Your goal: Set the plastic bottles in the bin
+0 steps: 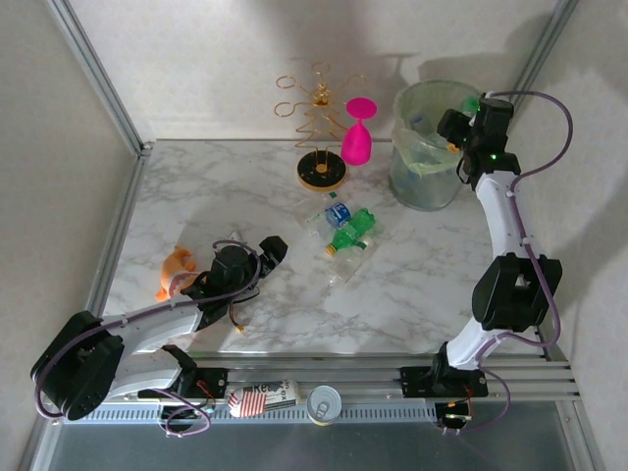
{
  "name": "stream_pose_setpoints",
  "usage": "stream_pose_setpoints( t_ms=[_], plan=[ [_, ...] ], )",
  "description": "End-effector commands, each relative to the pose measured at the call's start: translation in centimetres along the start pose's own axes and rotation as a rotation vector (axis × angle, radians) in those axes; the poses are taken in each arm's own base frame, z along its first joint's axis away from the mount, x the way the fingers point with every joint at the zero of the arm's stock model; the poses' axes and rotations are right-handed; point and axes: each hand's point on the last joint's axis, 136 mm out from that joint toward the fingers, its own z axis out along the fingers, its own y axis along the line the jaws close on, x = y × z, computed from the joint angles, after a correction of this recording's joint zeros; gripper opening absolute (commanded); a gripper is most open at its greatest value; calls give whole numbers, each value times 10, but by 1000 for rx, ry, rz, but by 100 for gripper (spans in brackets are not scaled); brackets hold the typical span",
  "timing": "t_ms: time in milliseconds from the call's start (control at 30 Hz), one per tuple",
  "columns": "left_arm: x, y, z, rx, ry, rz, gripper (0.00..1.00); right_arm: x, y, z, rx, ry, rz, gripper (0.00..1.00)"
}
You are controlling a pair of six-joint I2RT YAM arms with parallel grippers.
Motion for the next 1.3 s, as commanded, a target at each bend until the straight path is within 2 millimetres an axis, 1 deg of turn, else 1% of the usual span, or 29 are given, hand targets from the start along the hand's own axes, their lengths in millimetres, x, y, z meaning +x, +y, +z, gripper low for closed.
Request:
stream_pose_setpoints(
  t_ms=[0,100,167,300,400,467,533,600,700,767,800,867,967,1033,1067,1100,1167,1267],
  plan=[
    [0,-9,-4,22,1,0,99,-16,4,-8,-5,-20,1,91],
    [0,-9,-5,22,-1,-1,100,-31,8,-21,-16,-55,-2,99],
    [0,-9,-5,21,-2,-1,100,-41,12,-34,-31,-85,-2,99],
    [1,-11,-4,25,-3,-2,100,-53,21,-60,-85,-136,3,99],
    [3,-13,-2,27,2,2,100,-53,30,-81,-130,-160,3,99],
    [5,-15,1,30,8,6,100,-48,40,-95,-177,-167,1,99],
    [7,-17,3,32,16,11,100,-38,50,-106,-227,-160,4,99],
    [9,-20,5,36,24,19,99,-23,62,-117,-299,-138,11,99],
    [13,-24,8,40,35,36,100,10,86,-133,-423,-84,17,99],
    [15,-29,11,42,43,60,100,39,102,-141,-496,-35,14,99],
    [17,-31,12,42,49,74,99,49,109,-145,-523,-15,12,99],
    [21,-35,15,36,64,110,100,80,121,-151,-565,35,8,99],
    [30,-41,21,21,95,177,100,123,129,-158,-602,115,15,99],
    [36,-46,26,22,120,220,100,148,130,-161,-612,160,27,99],
    [42,-43,29,1,148,249,100,159,128,-163,-612,180,32,99],
    [46,-45,31,-2,166,271,99,169,126,-163,-608,198,37,99],
    [55,-47,37,-13,207,318,99,186,116,-164,-578,230,57,99],
    [69,-48,46,-34,270,373,99,206,89,-159,-474,232,101,99]
  ],
)
